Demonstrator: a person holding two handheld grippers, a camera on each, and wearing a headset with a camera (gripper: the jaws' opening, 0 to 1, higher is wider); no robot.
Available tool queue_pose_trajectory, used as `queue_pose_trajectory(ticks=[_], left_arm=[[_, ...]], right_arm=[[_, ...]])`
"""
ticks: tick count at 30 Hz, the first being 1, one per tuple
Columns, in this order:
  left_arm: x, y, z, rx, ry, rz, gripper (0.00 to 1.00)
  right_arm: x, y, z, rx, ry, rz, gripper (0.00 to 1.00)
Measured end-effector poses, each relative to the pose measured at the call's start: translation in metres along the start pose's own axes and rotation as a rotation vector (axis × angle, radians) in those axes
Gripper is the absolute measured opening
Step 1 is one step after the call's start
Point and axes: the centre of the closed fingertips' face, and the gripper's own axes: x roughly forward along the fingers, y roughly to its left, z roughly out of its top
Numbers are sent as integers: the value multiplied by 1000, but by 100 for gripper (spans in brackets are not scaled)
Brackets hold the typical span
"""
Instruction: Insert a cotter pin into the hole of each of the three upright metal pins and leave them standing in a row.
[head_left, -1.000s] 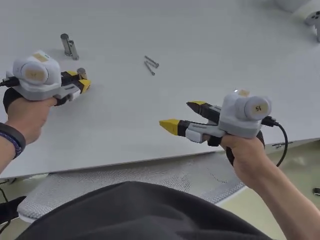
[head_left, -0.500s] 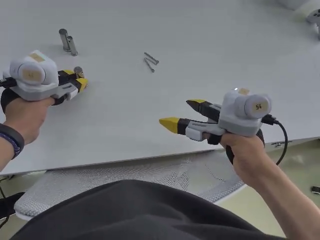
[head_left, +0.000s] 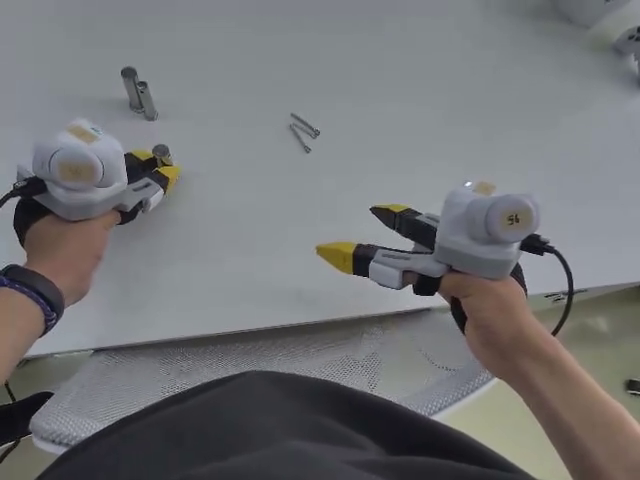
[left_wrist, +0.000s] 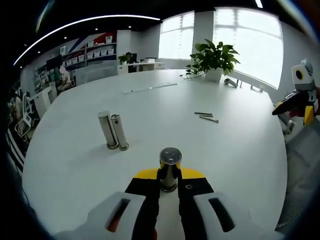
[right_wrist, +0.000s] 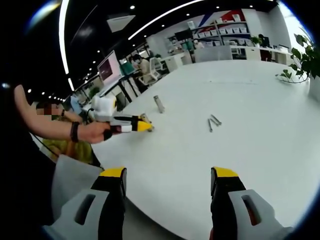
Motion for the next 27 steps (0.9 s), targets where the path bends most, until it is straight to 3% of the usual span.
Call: queue_pose_trajectory(ticks=[9,18,24,27], left_arm=[[-1,-2,0,-18,-9,42,11],[0,-1,-1,-68,-13,42,13],[1,-2,-1,-97,-13,36,21],[0,-3,-1,-99,-15,31,21]], right_arm=[[-1,-2,0,-5,1,1,70],[-1,-4,0,-2,-2,-1,70],[-1,-3,-1,3,-4,-6,70],[-1,-3,0,2,-5,-6,70]])
